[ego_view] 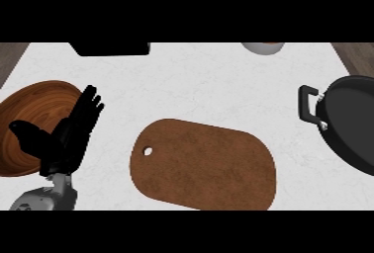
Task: Pick the bell pepper from the cutting board and place it in the pot
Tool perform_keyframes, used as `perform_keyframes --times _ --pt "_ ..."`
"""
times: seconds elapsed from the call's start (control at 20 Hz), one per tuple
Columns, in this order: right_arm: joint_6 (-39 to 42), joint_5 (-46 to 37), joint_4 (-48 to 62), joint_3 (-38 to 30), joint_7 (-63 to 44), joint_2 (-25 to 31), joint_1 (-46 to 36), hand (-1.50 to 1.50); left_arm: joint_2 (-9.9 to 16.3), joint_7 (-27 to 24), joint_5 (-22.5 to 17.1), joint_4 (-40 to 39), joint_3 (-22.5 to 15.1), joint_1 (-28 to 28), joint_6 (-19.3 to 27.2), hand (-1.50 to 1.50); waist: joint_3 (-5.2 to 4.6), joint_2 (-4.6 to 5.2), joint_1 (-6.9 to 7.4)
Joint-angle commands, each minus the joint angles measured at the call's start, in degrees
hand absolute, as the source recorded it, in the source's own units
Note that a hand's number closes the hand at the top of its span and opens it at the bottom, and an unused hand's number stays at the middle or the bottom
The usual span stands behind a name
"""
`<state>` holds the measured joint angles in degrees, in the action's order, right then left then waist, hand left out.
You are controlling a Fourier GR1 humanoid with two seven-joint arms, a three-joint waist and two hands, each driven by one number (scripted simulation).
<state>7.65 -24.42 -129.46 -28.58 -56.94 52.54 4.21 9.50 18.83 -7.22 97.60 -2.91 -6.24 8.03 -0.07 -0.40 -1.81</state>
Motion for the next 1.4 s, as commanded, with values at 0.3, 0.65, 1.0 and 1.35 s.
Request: perform_keyframes --times 0.3,0.65,1.0,1.35 --pt "2.46 0.73 17.95 -1.53 4.02 0.46 -9.43 1.5 -2.59 -0.64 2.51 -1.71 -1.79 -1.88 0.23 0.0 0.08 0.47 1.94" --pt "-1.61 -5.5 31.02 8.72 6.29 -2.17 -19.91 1.5 -1.35 1.43 0.01 -0.91 1.24 -3.02 -2.02 0.0 0.06 0.52 2.48" --pt "-3.83 -3.37 45.66 9.21 10.41 -7.64 -24.81 1.5 -0.37 1.43 0.68 -1.24 1.31 -2.62 -3.01 0.0 0.08 0.63 2.8" --pt "-7.8 2.5 53.67 5.44 15.16 -14.09 -28.84 -1.5 -4.21 -1.76 3.77 -1.98 -1.85 -0.67 -0.77 0.0 0.1 0.51 2.39"
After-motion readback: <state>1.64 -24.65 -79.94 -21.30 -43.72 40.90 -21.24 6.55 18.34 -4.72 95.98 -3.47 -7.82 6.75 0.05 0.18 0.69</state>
